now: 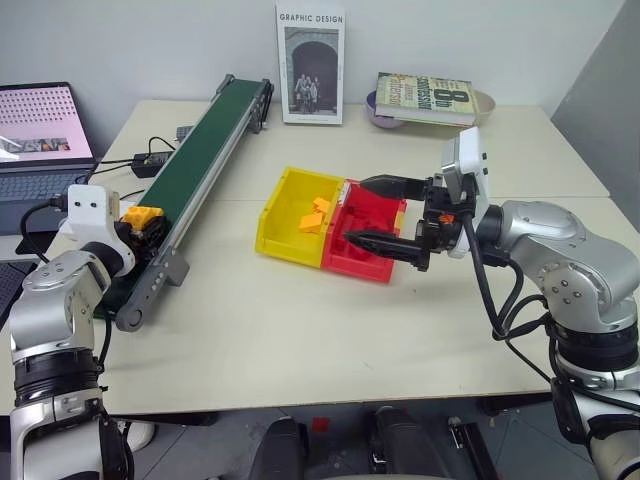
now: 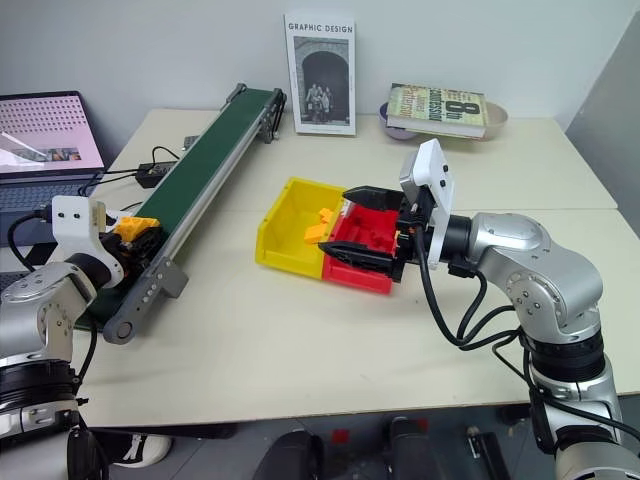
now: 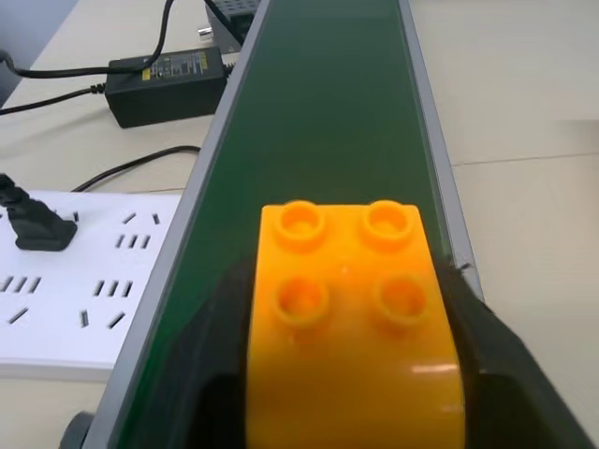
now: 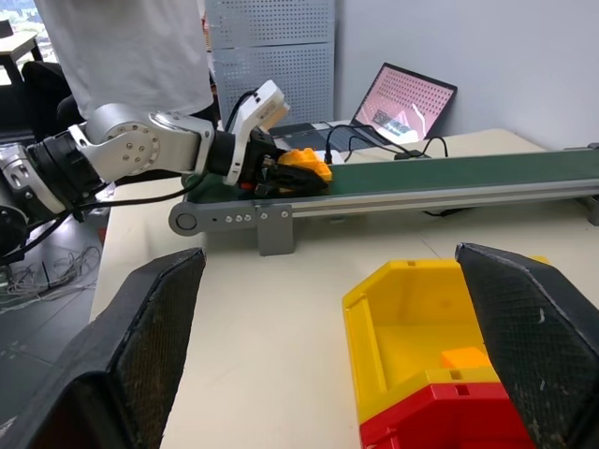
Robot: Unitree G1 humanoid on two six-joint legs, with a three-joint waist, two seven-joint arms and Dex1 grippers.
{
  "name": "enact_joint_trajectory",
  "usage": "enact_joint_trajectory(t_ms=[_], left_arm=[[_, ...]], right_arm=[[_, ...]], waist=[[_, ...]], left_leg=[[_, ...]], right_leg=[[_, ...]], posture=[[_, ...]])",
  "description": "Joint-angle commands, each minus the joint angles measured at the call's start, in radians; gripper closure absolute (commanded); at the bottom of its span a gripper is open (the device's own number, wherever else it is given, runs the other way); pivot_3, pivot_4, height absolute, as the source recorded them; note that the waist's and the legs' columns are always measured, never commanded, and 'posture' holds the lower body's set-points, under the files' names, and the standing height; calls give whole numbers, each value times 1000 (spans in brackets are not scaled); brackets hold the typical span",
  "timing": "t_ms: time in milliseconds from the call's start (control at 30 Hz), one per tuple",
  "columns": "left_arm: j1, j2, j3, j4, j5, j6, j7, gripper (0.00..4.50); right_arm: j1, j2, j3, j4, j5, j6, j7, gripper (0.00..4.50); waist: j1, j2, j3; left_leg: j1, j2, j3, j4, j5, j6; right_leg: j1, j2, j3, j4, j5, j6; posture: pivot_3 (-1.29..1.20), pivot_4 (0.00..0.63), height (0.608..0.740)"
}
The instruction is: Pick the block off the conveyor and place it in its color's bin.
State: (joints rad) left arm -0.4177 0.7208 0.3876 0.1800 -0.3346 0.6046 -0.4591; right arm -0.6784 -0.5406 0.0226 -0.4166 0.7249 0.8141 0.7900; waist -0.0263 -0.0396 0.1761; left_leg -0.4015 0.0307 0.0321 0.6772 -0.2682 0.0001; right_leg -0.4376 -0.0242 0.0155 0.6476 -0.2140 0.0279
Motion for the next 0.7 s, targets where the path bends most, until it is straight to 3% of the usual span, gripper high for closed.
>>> enact_joint_trajectory(t_ms=[33,167,300,500,700], left_arm=[[10,37,50,-114,-22,40,15,2950],[3,47,58,-179,-34,82,26,2950],[-109,21,1,-196,-61,112,7,2950],[-266,-76,-260,-172,-36,67,-138,2950],[-420,-187,-441,60,65,-92,-244,2950]], right_arm=[[-13,-1,-14,-9,-2,-31,2,0],[-9,3,-16,-10,-2,-34,-13,0],[0,-13,-18,-28,-30,-35,-50,0],[26,-60,8,-84,-189,-27,-197,0],[112,-77,22,-196,-231,38,-278,0]], waist=[[0,0,0],[0,0,0],[4,0,0],[25,0,0],[25,0,0]], left_leg=[[0,0,0,0,0,0],[0,0,0,0,0,0],[0,0,0,0,0,0],[0,-3,2,1,0,0],[-2,-4,1,1,0,0]], right_leg=[[0,0,0,0,0,0],[0,0,0,0,0,0],[0,1,0,0,0,0],[1,2,1,-1,0,0],[-1,4,1,-1,0,0]], posture=[[0,150,740],[0,150,740],[0,150,740],[0,150,740],[0,150,740]])
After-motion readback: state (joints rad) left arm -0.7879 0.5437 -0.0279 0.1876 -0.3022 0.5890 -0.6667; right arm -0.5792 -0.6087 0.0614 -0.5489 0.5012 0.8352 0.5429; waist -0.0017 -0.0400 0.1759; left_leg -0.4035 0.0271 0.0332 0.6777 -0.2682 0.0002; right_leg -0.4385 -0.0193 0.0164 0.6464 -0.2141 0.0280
